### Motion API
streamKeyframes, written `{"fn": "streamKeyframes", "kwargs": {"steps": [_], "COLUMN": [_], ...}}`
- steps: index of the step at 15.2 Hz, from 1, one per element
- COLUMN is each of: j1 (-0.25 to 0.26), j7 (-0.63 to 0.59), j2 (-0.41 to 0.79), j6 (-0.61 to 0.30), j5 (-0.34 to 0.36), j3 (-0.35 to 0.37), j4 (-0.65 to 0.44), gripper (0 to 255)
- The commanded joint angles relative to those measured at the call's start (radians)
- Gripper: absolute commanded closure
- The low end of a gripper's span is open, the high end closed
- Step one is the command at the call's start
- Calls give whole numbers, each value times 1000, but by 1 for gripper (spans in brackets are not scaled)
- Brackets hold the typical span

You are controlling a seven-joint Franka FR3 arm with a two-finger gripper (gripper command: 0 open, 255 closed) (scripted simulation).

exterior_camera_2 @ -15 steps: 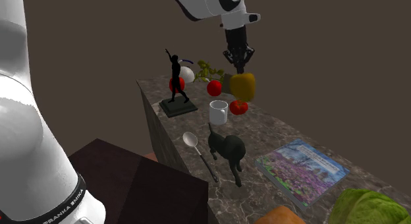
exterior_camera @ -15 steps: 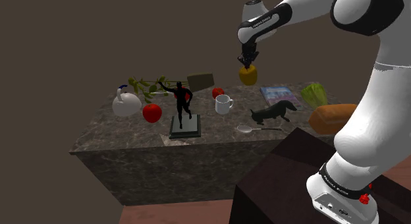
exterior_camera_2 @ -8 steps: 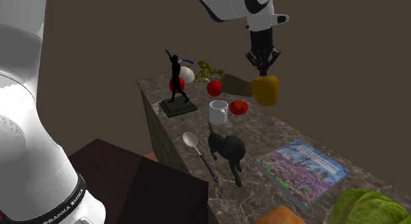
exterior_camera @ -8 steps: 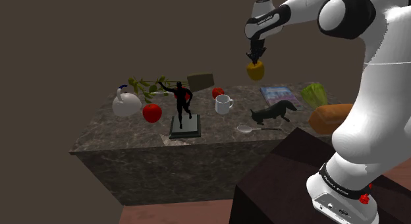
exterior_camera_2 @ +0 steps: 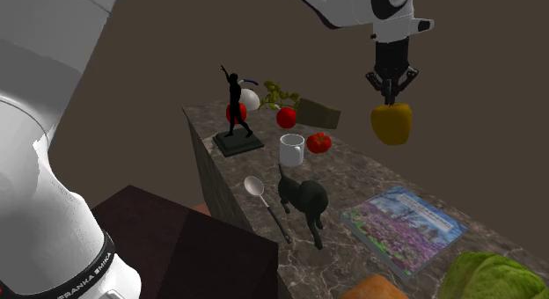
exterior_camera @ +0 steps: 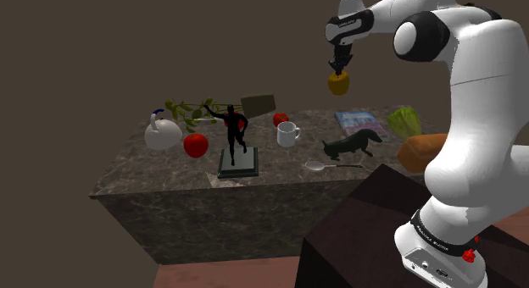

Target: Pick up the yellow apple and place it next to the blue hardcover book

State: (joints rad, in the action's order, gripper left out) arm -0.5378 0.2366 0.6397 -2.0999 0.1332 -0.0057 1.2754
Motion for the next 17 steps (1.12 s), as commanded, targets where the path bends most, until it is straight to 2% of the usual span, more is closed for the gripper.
{"fn": "streamKeyframes", "kwargs": {"steps": [1,17], "j1": [-5,-5], "j7": [8,-14], "j2": [34,109], "j6": [1,-165], "j5": [-2,8], "j3": [0,-6], "j4": [-36,55], "gripper": [255,255]}}
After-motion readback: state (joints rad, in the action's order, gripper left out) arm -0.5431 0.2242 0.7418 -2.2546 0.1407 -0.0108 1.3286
